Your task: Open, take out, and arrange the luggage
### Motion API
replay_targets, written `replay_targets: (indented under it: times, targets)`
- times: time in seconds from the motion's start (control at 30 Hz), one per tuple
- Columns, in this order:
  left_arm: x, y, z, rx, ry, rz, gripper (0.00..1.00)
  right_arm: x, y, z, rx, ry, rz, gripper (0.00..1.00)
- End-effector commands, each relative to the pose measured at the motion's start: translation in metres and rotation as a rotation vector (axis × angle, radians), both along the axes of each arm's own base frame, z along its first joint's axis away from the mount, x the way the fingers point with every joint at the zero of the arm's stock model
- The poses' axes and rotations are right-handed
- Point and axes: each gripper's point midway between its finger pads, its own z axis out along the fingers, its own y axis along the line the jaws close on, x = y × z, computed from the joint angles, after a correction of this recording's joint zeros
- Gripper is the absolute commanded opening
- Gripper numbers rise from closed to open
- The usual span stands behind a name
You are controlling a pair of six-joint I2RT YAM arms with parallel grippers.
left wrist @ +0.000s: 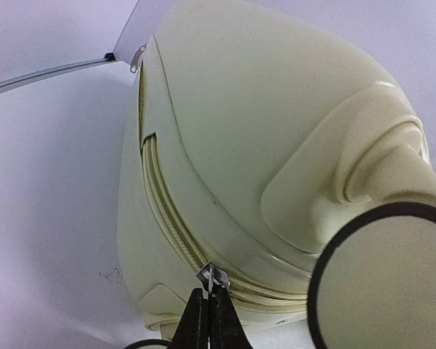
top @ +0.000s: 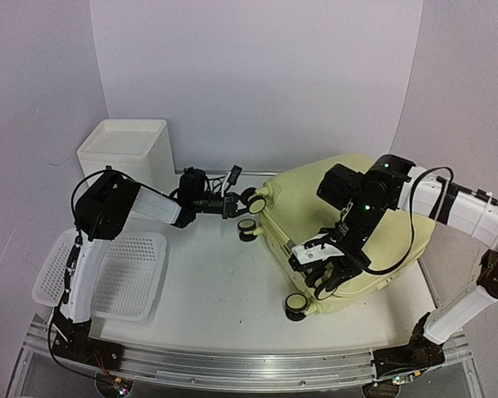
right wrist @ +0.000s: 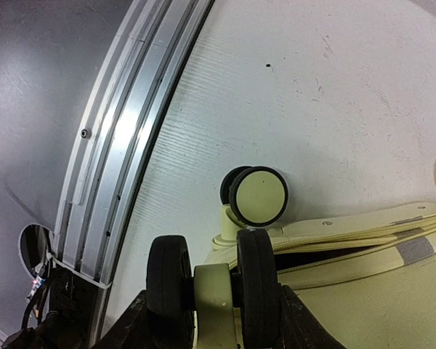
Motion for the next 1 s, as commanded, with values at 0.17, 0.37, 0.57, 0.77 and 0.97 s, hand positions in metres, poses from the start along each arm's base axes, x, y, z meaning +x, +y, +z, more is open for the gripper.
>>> replay_targets:
  times: [0.17,0.37,0.57,0.77,0.97]
  targets:
    - [0.07,0.021,0.004,-0.044,0.131,0.084,0.0,-0.079,-0.094,0.013,-0.262,0.234,-0.07,0.0]
    - [0.085,-0.01,0.005,-0.095,0.217,0.102,0.0,-0.075,-0.086,0.017,-0.238,0.236,-0.049,0.0]
    - [0.089,-0.006,0.011,-0.102,0.27,0.179,0.16,-0.058,-0.07,0.022,-0.187,0.182,-0.121,0.0]
    - [0.071,0.022,0.063,-0.083,0.224,0.238,0.35,-0.031,-0.036,0.036,-0.012,0.092,-0.263,0.0]
    - [0.03,0.042,0.136,-0.05,0.16,0.244,0.46,-0.006,-0.017,0.034,0.036,0.064,-0.416,0.0]
